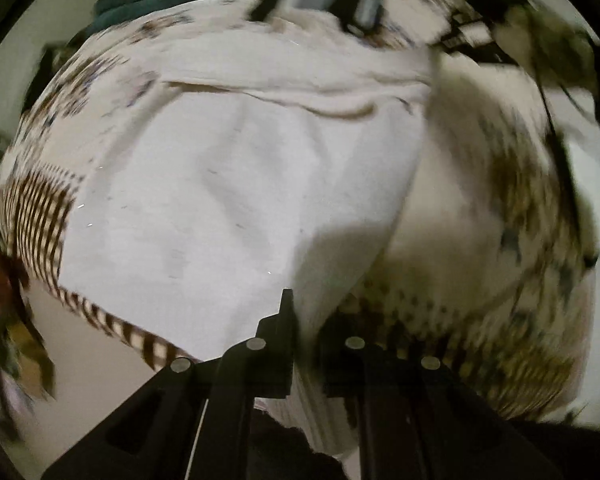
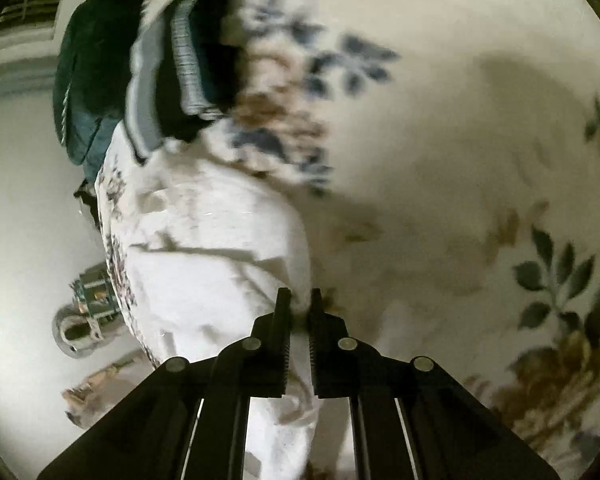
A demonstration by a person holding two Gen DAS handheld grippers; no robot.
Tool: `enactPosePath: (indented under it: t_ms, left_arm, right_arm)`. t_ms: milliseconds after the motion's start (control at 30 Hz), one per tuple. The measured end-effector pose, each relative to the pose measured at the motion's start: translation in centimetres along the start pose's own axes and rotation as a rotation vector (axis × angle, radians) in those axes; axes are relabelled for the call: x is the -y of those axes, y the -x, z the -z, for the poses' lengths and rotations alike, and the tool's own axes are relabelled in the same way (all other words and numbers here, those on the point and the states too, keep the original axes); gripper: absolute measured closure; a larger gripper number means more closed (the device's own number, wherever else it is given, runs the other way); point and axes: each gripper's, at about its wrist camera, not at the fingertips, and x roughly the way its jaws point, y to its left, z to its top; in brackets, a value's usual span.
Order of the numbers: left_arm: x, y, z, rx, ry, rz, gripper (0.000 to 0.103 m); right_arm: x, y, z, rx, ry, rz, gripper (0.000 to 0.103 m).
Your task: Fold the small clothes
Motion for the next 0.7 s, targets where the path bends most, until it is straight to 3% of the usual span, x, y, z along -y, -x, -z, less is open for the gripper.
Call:
enactPosePath:
  t_ms: [133, 267, 500, 700]
  left_arm:
    - [-6.5, 1.9, -2.4, 0.036, 0.186, 0.067, 0.097]
    - [-12.5, 1.6, -2.3, 0.042, 0.345, 0.152, 0.097]
    - [-24.6, -3.2, -2.8, 0.002, 0.574, 0.308, 0.097]
    - [-30.5, -5.5, -3.0, -0.017, 0.621, 0.357, 0.097]
  right_arm:
    - [-8.3, 1.3, -1.0, -0.002, 0.088, 0.055, 0.095]
    - [-17.4, -1.5, -2.3, -0.006, 0.171, 0.133, 0.095]
    - [-32.8, -15.3, -3.8, -0.038, 0.322, 0.307, 0.096]
    - [-38.5, -24.5, -3.8, -0.045, 0.342, 0.410, 0.096]
